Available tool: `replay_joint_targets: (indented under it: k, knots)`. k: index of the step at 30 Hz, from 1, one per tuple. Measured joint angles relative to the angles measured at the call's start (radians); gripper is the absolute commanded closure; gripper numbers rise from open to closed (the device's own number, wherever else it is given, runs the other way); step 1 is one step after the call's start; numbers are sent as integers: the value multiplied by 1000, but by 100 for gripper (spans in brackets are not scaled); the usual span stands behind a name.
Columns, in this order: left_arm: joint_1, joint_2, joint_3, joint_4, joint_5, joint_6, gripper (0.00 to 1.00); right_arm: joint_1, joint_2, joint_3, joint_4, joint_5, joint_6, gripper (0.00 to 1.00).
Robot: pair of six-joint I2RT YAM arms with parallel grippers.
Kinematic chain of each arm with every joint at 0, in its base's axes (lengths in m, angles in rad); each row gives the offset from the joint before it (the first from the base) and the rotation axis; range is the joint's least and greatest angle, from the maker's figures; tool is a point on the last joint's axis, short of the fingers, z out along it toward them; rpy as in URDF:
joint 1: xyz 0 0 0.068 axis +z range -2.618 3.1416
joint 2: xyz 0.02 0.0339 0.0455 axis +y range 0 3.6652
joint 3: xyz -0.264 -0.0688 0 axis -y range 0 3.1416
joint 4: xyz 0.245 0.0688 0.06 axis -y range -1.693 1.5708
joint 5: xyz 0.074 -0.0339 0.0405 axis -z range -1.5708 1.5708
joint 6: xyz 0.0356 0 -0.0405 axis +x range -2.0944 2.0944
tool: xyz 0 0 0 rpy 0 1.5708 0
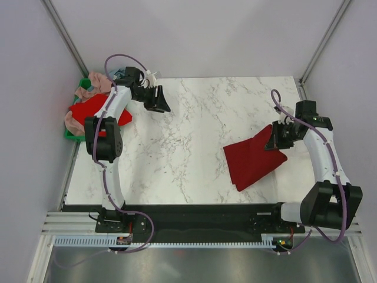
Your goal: Fold and stack the t-shirts
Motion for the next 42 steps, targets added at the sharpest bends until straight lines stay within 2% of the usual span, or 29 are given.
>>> replay_joint_targets:
  k: [7,14,25,42]
  knots:
    - [0,0,8,0,9,-2,42,-6,-22,83,-125,95,-153,100]
    - [0,8,28,2,17,-6,41,-21,-156,103,-235,188,-263,100]
    - [0,34,33,16,26,-47,38,-68,-231,11,-275,253,-295,100]
    - [-6,42,33,39,43,-77,36,-237,-296,12,-280,249,-315,100]
